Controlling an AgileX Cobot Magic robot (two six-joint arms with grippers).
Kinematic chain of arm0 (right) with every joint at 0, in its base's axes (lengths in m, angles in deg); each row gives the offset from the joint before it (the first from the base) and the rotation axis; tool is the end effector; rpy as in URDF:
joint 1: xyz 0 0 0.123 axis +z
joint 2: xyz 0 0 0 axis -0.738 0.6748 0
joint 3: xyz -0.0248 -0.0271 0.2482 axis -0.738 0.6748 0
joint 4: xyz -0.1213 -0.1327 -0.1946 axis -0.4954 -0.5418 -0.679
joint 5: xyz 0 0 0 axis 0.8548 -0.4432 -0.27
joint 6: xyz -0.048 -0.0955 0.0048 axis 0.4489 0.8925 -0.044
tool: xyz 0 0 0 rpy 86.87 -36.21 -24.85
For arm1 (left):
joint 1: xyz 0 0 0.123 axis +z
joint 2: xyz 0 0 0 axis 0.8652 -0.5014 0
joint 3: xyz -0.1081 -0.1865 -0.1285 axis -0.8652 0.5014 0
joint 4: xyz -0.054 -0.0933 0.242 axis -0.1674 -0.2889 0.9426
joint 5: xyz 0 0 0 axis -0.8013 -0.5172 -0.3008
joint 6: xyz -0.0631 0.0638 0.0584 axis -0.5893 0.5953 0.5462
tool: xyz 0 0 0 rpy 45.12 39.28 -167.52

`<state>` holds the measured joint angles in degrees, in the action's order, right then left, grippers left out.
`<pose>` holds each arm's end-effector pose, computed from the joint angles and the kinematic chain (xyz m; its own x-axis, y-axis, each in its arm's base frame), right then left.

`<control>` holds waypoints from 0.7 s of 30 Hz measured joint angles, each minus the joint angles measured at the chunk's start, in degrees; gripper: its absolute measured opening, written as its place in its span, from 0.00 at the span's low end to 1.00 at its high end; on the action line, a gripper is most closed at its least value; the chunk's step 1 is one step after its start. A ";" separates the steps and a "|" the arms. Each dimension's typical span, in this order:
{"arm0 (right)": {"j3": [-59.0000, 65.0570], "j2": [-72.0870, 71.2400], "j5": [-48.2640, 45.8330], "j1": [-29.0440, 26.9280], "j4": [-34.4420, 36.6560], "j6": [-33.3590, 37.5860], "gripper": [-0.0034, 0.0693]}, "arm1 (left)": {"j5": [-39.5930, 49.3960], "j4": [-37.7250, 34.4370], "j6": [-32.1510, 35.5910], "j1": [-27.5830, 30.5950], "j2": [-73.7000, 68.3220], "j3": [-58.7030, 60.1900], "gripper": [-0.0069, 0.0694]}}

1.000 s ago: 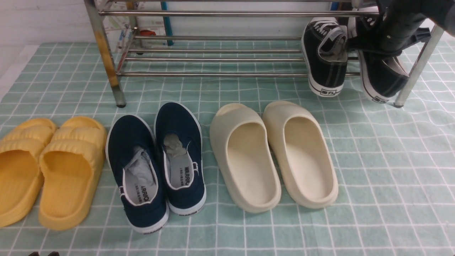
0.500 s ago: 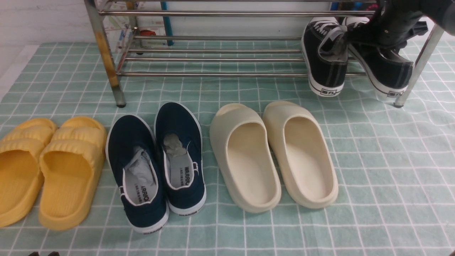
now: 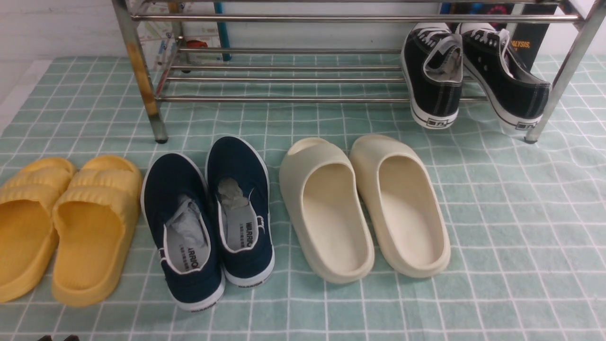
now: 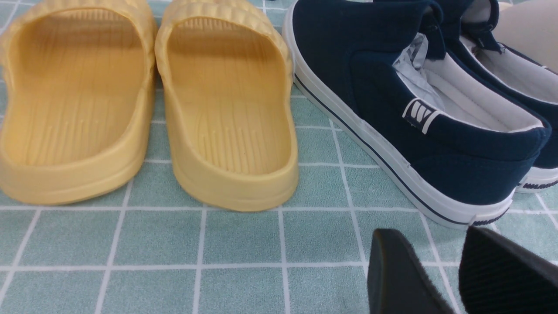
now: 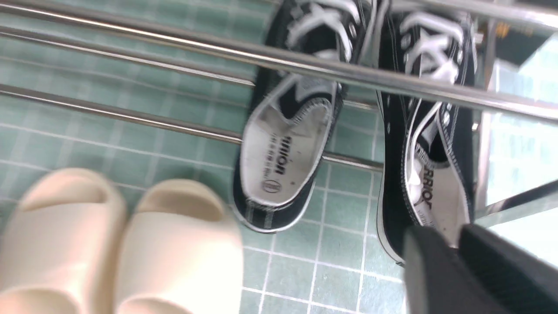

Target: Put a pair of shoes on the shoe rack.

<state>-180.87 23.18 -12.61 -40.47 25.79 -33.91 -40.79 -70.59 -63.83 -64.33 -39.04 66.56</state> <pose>0.3826 0.0545 0.4093 -0.6254 -0.1139 -0.7720 -0.1945 0.9808 0.0129 0.1141 -0.0135 0.1628 -0.3371 -0.1080 -0.9353 0.0731 0.9874 -0.1404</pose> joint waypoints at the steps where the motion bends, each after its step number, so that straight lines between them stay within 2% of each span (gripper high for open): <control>1: 3.35 -3.87 2.19 0.07 0.35 0.72 0.06 | 0.00 0.00 0.00 0.00 0.00 0.00 0.40; 3: 7.90 -9.43 5.92 0.15 0.41 1.13 0.04 | 0.00 0.00 0.00 0.00 0.00 0.00 0.40; 5: 18.85 -18.27 13.32 0.26 0.41 1.92 0.04 | 0.00 0.00 0.00 0.00 0.00 0.00 0.40; 11: 53.69 -41.55 41.23 0.26 2.47 2.07 0.04 | 0.00 0.00 0.00 0.00 0.00 0.00 0.40; 12: 54.87 -42.26 42.96 0.26 2.61 2.07 0.04 | 0.00 0.00 0.00 0.00 0.00 0.00 0.40; 13: 64.24 -47.73 49.40 0.26 3.37 2.13 0.04 | 0.00 0.00 0.00 0.00 0.00 0.00 0.40; 18: 89.28 -61.26 62.58 0.26 2.61 2.13 0.04 | 0.00 0.00 0.00 0.00 0.00 0.00 0.40; 21: 98.16 -65.64 67.26 0.26 1.34 2.13 0.04 | 0.00 0.00 0.00 0.00 0.00 0.00 0.40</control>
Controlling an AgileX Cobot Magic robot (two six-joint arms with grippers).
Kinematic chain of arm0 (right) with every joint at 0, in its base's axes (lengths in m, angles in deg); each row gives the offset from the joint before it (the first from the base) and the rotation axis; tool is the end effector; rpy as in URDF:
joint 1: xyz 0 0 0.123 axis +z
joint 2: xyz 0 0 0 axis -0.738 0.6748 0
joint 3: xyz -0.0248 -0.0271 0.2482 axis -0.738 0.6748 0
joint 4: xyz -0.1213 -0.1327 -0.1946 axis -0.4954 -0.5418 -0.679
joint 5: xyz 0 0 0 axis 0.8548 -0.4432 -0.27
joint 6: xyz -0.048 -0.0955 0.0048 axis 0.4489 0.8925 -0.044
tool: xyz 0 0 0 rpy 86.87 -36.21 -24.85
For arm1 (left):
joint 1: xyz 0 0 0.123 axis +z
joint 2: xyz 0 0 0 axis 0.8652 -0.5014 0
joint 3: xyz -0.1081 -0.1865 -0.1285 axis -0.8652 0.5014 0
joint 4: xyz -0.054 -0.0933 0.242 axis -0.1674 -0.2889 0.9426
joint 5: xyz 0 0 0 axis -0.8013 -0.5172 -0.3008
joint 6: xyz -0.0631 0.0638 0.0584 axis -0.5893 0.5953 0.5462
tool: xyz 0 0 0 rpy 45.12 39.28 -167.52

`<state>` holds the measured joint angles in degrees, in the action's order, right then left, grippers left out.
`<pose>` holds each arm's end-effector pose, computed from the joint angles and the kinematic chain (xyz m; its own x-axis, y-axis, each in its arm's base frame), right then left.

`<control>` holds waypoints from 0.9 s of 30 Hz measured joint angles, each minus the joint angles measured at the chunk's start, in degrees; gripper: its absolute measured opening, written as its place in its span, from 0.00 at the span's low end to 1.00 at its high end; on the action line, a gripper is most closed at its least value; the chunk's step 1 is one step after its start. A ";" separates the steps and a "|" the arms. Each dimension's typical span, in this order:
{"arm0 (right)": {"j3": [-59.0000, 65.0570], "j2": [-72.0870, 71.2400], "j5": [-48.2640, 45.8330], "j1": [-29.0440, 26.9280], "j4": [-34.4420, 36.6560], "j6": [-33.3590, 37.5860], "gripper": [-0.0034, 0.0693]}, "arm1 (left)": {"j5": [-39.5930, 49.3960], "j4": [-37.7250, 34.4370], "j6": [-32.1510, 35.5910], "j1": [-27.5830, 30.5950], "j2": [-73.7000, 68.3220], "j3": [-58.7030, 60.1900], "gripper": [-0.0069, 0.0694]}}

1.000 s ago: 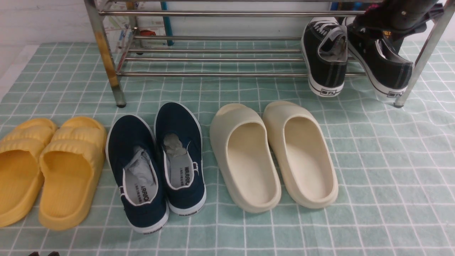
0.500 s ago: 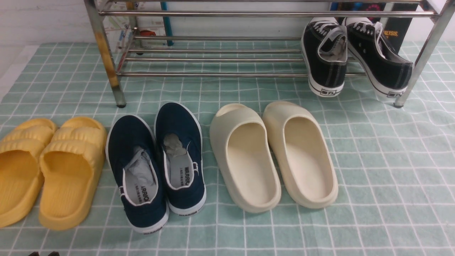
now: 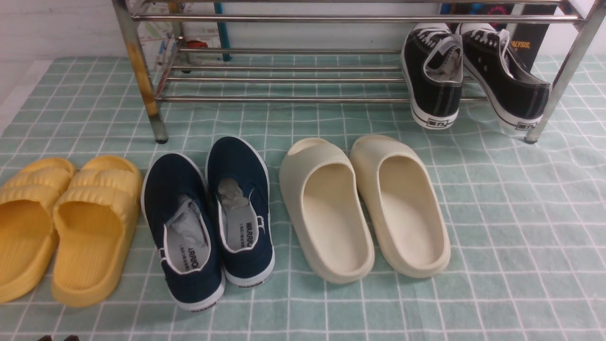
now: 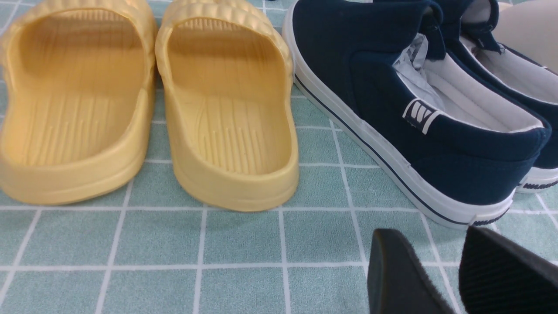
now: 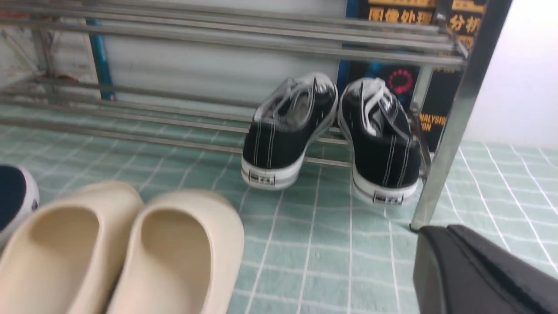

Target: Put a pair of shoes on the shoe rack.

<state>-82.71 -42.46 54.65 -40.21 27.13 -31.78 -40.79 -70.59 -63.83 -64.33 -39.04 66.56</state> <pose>0.1733 0.0210 0.2372 -0.0834 -0.0245 -0.9962 -0.1172 0.9930 -0.0146 0.1141 -0.0135 0.1628 -0.3371 -0.1080 -0.9353 0.0731 0.9874 -0.1404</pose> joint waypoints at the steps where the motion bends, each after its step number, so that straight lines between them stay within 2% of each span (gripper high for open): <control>1: 2.99 -1.43 1.83 0.00 -0.47 0.00 0.04 | 0.00 0.00 0.00 0.00 0.00 0.00 0.40; 5: 11.38 -4.35 9.29 0.00 -1.84 0.00 0.04 | 0.00 0.00 0.00 0.00 0.00 0.00 0.40; 8: 14.30 -4.60 10.99 0.00 -2.11 0.00 0.04 | 0.00 0.00 0.00 0.00 0.00 0.00 0.40; 16: 14.63 -5.15 1.30 0.42 -2.45 0.00 0.05 | 0.00 0.00 0.00 0.00 0.00 0.00 0.40; 21: 14.63 -15.87 -7.80 0.93 -2.50 0.00 0.05 | 0.00 -0.12 0.00 0.00 0.00 0.00 0.40; 24: 14.63 -26.32 -13.66 -1.60 -2.50 0.00 0.06 | 0.00 -0.17 0.00 0.00 0.00 0.00 0.40; 27: 14.63 -30.56 -16.12 -3.84 -2.50 0.00 0.06 | -0.01 -0.17 0.00 0.00 0.05 0.00 0.40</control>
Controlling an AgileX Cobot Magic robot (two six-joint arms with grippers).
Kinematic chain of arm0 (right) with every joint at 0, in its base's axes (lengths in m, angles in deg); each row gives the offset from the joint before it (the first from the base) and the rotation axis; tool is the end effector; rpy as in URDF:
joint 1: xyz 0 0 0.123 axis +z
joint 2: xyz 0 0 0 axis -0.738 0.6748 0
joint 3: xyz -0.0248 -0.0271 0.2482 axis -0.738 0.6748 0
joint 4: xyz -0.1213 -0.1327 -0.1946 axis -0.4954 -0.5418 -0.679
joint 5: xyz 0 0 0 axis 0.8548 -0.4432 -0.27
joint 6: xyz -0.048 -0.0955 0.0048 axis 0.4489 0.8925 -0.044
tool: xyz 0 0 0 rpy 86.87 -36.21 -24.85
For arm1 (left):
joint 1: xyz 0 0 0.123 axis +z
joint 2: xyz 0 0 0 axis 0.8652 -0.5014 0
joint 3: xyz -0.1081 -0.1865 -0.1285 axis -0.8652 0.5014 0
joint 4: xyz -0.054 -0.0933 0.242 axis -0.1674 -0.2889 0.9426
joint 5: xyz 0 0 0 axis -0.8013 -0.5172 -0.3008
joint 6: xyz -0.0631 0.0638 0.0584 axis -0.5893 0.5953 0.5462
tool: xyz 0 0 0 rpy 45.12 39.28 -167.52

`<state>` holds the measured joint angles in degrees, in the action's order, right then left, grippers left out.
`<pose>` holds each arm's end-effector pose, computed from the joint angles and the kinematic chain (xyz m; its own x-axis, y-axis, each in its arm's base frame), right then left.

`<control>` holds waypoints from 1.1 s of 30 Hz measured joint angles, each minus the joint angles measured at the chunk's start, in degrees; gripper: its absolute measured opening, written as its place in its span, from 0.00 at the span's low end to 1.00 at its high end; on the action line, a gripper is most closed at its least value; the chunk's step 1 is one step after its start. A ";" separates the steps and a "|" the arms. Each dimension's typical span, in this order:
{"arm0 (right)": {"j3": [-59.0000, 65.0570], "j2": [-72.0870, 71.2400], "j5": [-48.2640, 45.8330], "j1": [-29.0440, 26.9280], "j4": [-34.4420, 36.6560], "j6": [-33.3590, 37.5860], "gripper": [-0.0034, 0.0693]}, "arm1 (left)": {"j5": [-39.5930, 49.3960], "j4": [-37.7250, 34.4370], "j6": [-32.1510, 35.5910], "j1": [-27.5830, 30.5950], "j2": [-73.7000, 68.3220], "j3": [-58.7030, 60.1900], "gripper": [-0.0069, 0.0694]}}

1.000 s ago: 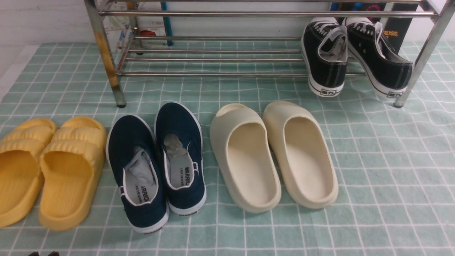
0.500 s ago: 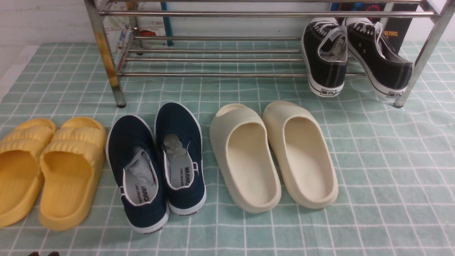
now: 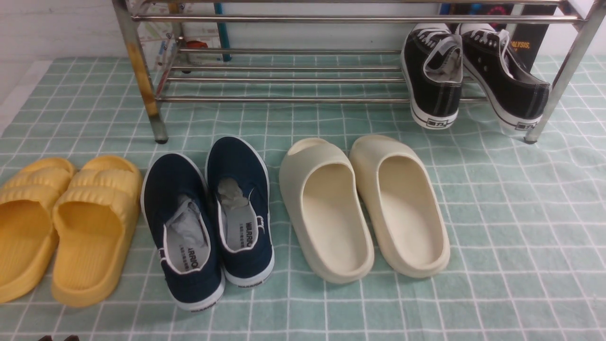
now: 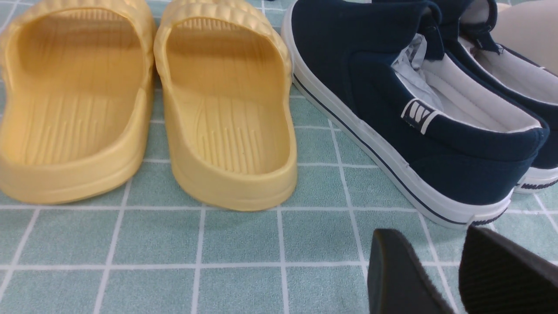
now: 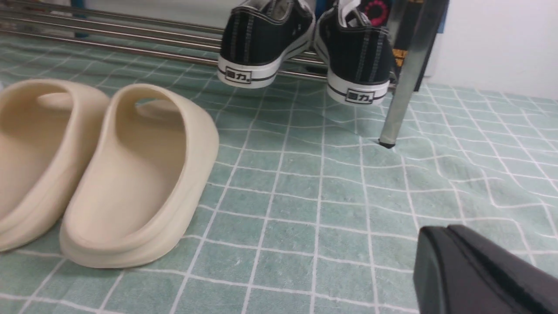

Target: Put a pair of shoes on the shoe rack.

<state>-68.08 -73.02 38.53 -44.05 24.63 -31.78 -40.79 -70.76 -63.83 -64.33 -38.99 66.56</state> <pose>0.1203 0.0083 0.1894 -0.0839 -0.0624 -0.9945 -0.0744 0.9956 -0.0562 0.1141 -0.0136 0.1630 -0.3365 -0.1108 -0.9351 0.0734 0.9869 -0.1433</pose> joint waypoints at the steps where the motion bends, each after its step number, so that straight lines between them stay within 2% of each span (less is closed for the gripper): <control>1: 0.00 -0.11 -0.21 -0.16 0.00 0.00 0.06 | 0.00 0.00 0.00 0.00 0.00 0.00 0.40; 10: 0.00 -0.27 -4.50 -0.73 0.00 0.00 0.06 | -0.01 0.00 0.00 0.00 0.00 0.00 0.40; 12: -0.07 -0.27 -11.14 -0.73 0.00 0.21 0.07 | -0.01 -0.01 0.00 0.00 0.00 0.00 0.40; 15: -0.37 -0.27 -12.73 -0.73 -0.36 1.35 0.07 | -0.01 -0.01 0.00 0.00 0.00 0.00 0.40; 33: -0.50 -0.27 -13.37 -0.73 -0.55 1.73 0.09 | 0.04 -0.01 0.00 0.00 0.00 0.00 0.40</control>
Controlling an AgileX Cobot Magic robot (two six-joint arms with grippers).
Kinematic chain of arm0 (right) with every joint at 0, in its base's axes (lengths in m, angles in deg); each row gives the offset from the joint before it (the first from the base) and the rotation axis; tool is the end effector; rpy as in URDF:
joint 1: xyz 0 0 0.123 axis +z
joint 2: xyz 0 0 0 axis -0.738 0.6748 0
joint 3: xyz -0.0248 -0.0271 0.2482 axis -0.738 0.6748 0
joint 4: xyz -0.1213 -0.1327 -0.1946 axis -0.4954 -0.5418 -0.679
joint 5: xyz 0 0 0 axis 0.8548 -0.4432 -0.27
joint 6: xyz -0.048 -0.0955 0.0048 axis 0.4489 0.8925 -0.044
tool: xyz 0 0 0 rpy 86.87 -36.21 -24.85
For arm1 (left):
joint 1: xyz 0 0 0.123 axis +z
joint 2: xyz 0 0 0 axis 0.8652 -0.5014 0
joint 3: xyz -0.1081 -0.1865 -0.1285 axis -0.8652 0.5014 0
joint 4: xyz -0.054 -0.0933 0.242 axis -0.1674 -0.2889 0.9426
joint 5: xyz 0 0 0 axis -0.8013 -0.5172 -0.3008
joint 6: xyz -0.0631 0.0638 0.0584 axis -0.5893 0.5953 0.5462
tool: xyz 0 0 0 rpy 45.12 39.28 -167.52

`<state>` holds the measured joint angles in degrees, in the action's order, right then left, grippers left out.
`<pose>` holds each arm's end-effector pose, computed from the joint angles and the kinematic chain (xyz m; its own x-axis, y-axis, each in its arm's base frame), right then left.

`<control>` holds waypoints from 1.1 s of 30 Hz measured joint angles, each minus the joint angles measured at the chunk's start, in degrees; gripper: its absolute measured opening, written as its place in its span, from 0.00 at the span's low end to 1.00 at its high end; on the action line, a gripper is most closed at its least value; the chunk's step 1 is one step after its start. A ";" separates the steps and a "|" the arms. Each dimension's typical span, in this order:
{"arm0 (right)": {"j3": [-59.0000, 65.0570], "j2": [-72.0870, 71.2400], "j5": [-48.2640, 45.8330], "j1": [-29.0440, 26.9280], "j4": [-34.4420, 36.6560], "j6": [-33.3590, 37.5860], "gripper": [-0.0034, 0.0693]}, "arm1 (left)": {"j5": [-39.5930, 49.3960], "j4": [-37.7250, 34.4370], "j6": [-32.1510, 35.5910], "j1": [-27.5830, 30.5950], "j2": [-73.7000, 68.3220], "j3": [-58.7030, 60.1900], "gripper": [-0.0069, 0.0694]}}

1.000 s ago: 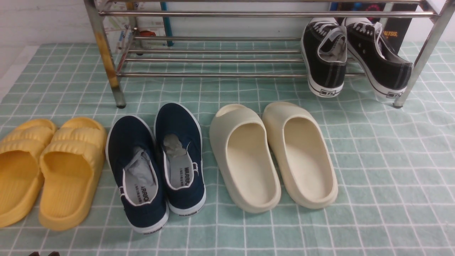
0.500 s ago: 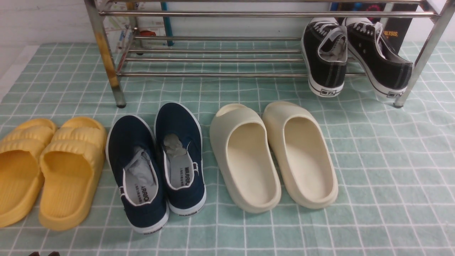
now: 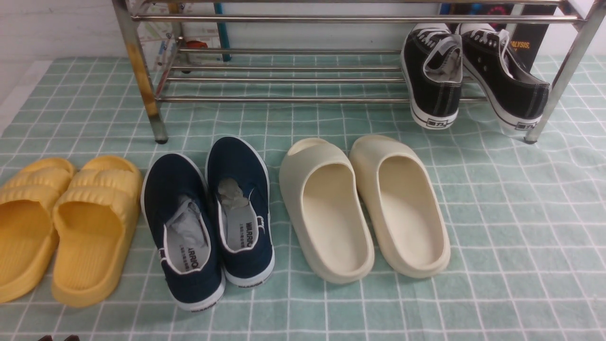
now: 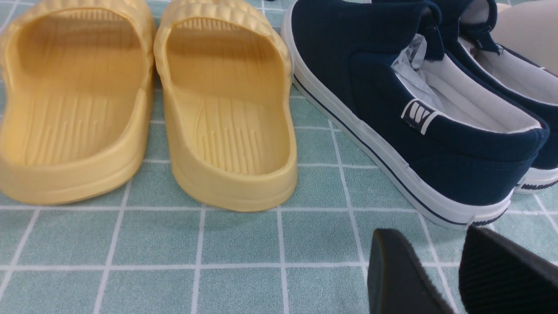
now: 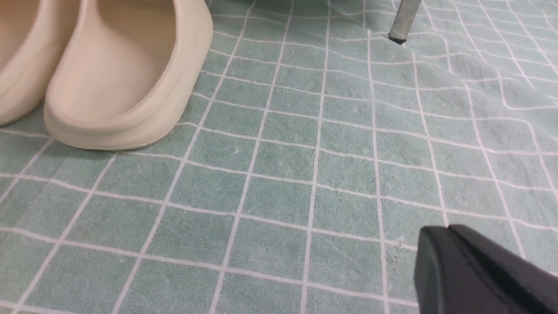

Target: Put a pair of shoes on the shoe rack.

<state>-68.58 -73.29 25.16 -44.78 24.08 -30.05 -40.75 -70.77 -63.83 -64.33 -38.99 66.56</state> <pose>0.1150 0.0074 0.1687 -0.2950 -0.1138 -0.9487 -0.0941 0.9915 -0.0897 0.1141 -0.0136 0.1629 -0.3372 -0.1109 -0.9349 0.0734 0.9869 -0.1435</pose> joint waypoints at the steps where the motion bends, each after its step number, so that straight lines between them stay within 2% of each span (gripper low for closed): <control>1: 0.00 0.00 0.00 0.00 0.00 0.00 0.10 | 0.00 0.00 0.00 0.00 0.00 0.00 0.40; 33: 0.00 0.00 0.00 0.00 -0.04 0.05 0.14 | 0.00 0.00 0.00 0.00 0.00 0.00 0.40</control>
<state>-68.58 -73.29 25.16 -44.78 24.04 -30.00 -40.75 -70.77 -63.83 -64.33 -38.99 66.56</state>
